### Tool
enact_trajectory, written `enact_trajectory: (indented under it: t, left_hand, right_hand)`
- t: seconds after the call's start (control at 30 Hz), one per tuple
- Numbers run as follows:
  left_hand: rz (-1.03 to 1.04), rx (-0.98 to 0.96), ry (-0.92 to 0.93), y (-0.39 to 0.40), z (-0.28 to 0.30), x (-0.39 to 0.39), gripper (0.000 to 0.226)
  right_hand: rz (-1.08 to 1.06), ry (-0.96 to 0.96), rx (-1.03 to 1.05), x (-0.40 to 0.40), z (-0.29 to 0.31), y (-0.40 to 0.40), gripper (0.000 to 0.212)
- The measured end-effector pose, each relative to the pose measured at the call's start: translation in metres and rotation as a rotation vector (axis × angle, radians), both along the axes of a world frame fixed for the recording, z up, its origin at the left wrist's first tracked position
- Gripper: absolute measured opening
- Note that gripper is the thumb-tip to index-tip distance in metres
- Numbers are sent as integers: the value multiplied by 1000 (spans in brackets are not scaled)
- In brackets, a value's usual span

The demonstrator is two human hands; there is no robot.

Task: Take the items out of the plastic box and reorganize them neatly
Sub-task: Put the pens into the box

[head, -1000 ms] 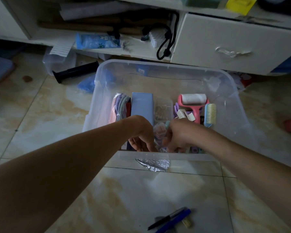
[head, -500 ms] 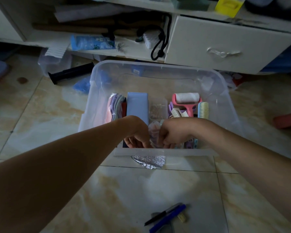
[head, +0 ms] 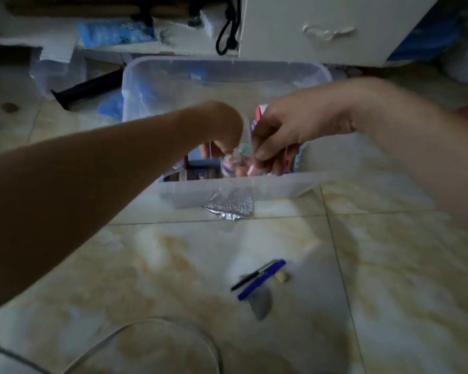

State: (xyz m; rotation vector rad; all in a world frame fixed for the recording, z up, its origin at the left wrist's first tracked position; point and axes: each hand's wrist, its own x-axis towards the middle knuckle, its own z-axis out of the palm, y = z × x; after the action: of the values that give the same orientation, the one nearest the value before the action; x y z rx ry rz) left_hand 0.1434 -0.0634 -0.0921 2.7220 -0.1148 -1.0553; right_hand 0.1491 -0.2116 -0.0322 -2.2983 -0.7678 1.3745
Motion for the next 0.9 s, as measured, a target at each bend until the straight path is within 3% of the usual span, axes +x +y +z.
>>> enact_trajectory:
  t: [0.1, 0.2, 0.3, 0.4, 0.47, 0.53, 0.63, 0.7, 0.9]
  left_hand:
    - [-211, 60, -198, -30, 37, -20, 20]
    - [-431, 117, -211, -62, 40, -45, 35]
    - [-574, 34, -213, -85, 7, -71, 29]
    - [-524, 0, -151, -100, -38, -101, 10]
    - [-477, 29, -37, -102, -73, -122, 19]
    - [-373, 37, 30, -105, -114, -139, 30]
    - [-126, -16, -12, -111, -160, -163, 66]
    - [-66, -3, -49, -114, -174, -172, 76]
    - [-155, 29, -63, -109, -190, -176, 50]
  right_hand:
    - [94, 202, -90, -20, 5, -9, 16]
    - [136, 381, -302, -49, -34, -19, 19]
    - [204, 214, -419, -87, -97, -37, 20]
    - [152, -138, -393, -126, -156, -56, 26]
    - [-12, -257, -357, -143, -187, -66, 27]
    - [-174, -331, -323, -155, -210, -73, 43]
    - [-282, -374, -230, -170, -235, -80, 73]
    - [-306, -404, -209, -175, -248, -86, 79]
    - [-414, -390, -201, -172, -263, -95, 44]
